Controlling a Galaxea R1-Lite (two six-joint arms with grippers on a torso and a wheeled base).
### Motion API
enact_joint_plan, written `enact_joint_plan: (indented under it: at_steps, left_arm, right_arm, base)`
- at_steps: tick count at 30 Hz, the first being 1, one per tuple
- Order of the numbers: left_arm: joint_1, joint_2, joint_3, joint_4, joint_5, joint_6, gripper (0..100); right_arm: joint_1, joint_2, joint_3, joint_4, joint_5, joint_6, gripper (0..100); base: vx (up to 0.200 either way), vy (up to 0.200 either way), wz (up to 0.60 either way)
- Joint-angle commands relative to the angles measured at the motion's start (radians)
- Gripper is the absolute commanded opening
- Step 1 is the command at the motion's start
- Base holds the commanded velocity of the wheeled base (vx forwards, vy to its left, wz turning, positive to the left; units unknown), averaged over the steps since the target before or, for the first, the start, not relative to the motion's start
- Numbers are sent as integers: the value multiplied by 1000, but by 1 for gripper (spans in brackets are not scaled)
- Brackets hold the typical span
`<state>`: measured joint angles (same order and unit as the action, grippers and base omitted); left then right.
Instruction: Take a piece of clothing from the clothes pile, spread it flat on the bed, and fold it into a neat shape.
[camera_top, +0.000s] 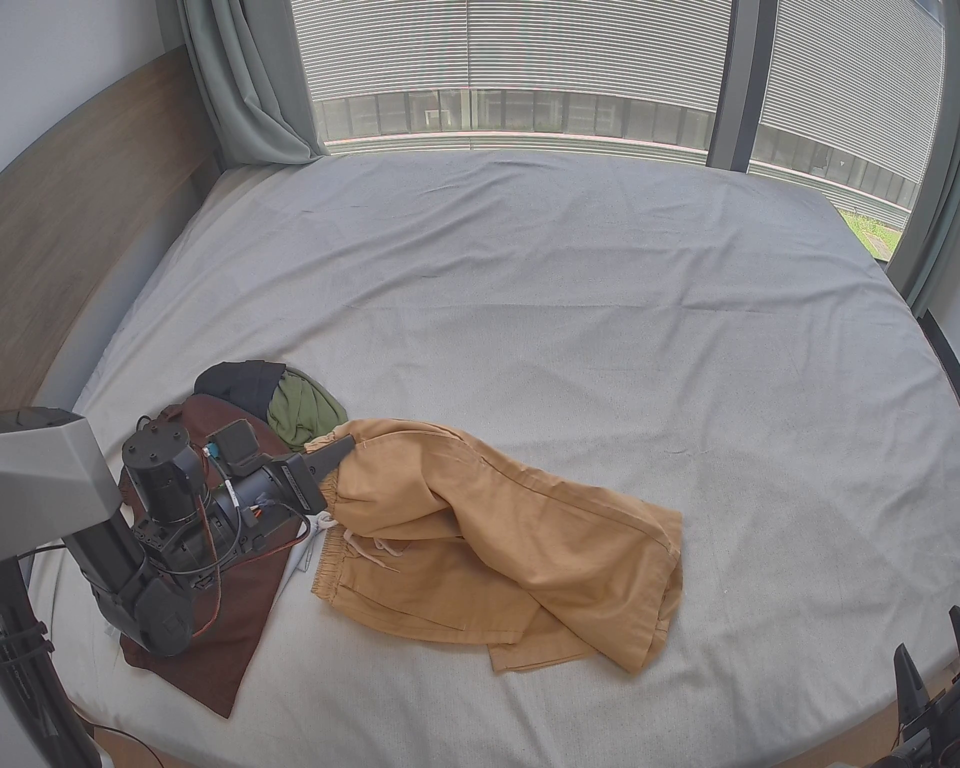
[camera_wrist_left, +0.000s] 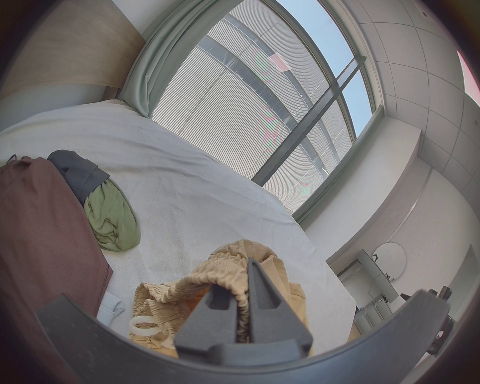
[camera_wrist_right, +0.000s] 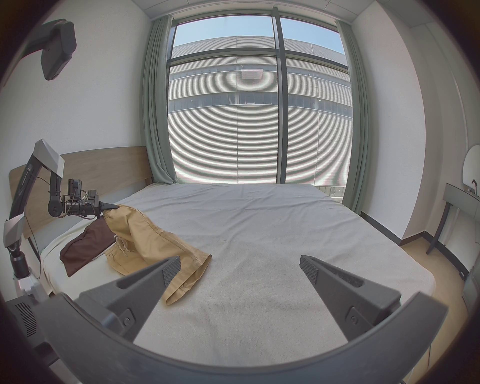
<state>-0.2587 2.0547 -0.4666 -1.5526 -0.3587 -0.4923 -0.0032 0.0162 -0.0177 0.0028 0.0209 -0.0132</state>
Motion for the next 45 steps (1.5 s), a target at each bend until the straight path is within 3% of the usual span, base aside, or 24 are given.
enact_joint_plan:
  at_steps: [1, 10, 11, 14, 17, 23, 29, 45]
  left_arm:
    - [7, 5, -1, -1, 0, 0, 0]
    - [10, -2, -10, -1, 0, -2, 0]
    - [12, -1, -12, -1, 0, -2, 0]
    - [10, 4, -12, -1, -2, -2, 0]
    - [10, 2, -14, -1, -2, 0, 0]
    - [12, -2, -15, -1, -5, 0, 0]
    - [12, -2, -20, -1, -11, 1, 0]
    - [27, -2, -23, -1, -17, 23, 0]
  right_arm:
    - [-1, -16, 16, -1, 1, -1, 100]
    - [-1, -16, -13, -69, 8, 4, 100]
    - [-1, -4, -81, -130, 11, 7, 100]
    - [0, 85, -179, -110, 19, 9, 100]
    - [9, 139, -180, -84, 56, 18, 100]
    - [51, 263, -203, -55, 82, 148, 100]
    - [91, 396, -257, -64, 137, 167, 100]
    - [101, 719, -400, -72, 301, 180, 100]
  base:
    - [0, 0, 0]
    - [0, 0, 0]
    - [0, 0, 0]
    - [0, 0, 0]
    - [0, 0, 0]
    - [0, 0, 0]
    - [0, 0, 0]
    - [0, 0, 0]
